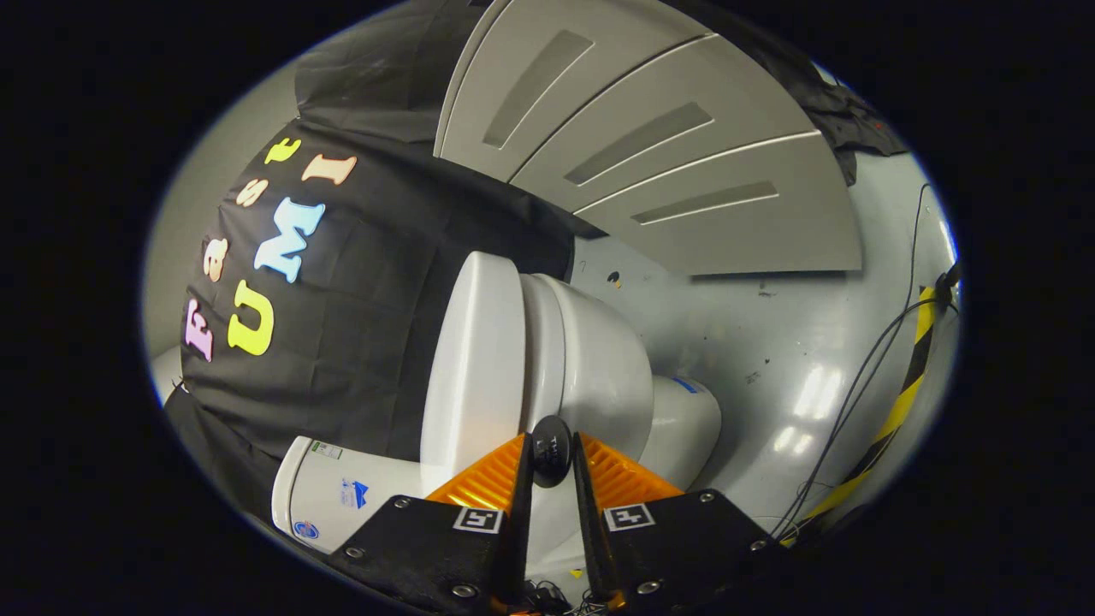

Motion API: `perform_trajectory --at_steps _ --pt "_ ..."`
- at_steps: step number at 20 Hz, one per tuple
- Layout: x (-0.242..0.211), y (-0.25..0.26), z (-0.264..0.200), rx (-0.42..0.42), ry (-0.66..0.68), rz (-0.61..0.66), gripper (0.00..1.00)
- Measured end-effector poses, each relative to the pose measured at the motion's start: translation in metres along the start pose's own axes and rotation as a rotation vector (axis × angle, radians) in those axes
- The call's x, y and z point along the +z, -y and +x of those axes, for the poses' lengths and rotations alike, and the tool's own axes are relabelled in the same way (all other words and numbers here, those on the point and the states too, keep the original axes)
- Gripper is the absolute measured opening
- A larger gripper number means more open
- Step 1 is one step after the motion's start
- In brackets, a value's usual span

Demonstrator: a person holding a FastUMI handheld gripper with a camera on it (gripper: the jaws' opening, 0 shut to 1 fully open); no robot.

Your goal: Open the toilet lid.

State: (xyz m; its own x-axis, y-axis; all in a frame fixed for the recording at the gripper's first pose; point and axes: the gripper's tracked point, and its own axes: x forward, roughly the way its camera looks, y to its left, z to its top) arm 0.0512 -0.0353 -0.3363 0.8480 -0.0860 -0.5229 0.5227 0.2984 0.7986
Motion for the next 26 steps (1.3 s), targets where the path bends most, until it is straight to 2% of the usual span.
perform_trajectory --at_steps 5,8,10,12,17,21,26 --pt "0.003 -0.003 0.003 0.031 0.019 0.084 0.22" --pt "0.005 -0.008 0.001 0.073 0.032 0.16 0.06" --pt "0.003 -0.007 0.003 0.07 0.019 0.192 0.0" --pt "0.001 -0.007 0.004 0.053 -0.002 0.186 0.0" --pt "0.006 -0.014 -0.001 -0.001 -0.051 0.069 0.0" --pt "0.01 -0.016 -0.009 -0.027 -0.036 0.08 0.0" --pt "0.019 -0.042 -0.019 -0.051 -0.046 0.002 0.0"
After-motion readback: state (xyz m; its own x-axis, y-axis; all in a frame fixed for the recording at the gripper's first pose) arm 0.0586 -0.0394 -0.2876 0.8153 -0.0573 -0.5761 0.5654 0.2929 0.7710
